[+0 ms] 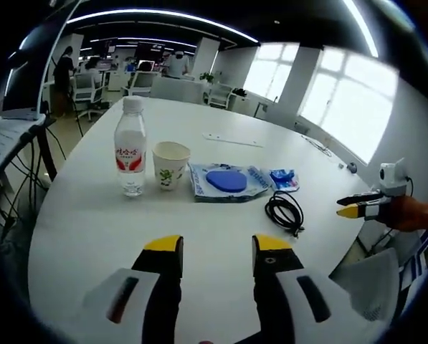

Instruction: Arrange the tabletop items into an orderly group along one side of the table until the central work area is clear of visible clutter.

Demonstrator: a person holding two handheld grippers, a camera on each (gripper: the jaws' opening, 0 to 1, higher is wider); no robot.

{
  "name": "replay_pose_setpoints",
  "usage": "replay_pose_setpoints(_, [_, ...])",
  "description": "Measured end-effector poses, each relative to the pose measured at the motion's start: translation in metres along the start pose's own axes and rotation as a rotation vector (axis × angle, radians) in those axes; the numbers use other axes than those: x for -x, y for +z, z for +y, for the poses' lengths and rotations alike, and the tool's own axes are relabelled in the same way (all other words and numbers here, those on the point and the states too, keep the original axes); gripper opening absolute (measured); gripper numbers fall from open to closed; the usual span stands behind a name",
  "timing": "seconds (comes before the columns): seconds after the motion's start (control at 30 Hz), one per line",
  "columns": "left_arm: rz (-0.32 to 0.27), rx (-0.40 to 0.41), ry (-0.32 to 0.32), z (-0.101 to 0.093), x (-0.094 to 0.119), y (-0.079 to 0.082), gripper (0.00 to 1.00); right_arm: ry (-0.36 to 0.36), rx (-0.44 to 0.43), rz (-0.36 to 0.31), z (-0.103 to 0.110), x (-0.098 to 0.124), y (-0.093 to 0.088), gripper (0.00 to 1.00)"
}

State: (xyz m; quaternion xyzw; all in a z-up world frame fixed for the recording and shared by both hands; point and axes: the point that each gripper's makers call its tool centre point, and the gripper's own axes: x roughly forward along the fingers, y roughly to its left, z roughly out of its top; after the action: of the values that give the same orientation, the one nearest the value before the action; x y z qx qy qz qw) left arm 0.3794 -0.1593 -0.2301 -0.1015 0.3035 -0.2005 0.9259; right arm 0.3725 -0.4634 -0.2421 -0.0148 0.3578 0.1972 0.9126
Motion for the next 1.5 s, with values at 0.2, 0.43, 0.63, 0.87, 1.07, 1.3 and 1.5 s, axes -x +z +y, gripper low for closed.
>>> replay_pose_setpoints(0.2, [-0.006,0.001,-0.002,0.003,0.0,0.003,0.38,0.0,0.006,0.005,0.004,0.001,0.0,0.45])
replay_pose_setpoints(0.43, [-0.014,0.007,-0.002,0.006,-0.002,0.005,0.39,-0.003,0.005,0.019,0.006,0.003,-0.005,0.46])
replay_pose_setpoints(0.63, [-0.015,0.0,-0.006,0.005,-0.003,0.004,0.4,-0.008,0.01,0.025,0.005,0.003,-0.003,0.46])
replay_pose_setpoints(0.87, [-0.014,0.0,-0.018,0.002,-0.004,0.002,0.4,-0.005,0.014,0.026,0.01,-0.001,0.001,0.46])
replay_pose_setpoints(1.07, [-0.014,0.002,-0.02,0.002,-0.004,0.002,0.41,-0.002,0.015,0.028,0.013,-0.003,0.001,0.47])
replay_pose_setpoints(1.3, [-0.011,-0.009,-0.028,0.0,-0.005,0.001,0.41,-0.003,0.007,0.024,0.013,-0.002,0.0,0.47])
replay_pose_setpoints(1.5, [-0.008,-0.012,-0.03,-0.002,-0.005,0.001,0.42,-0.005,-0.004,0.026,0.013,0.0,-0.004,0.47])
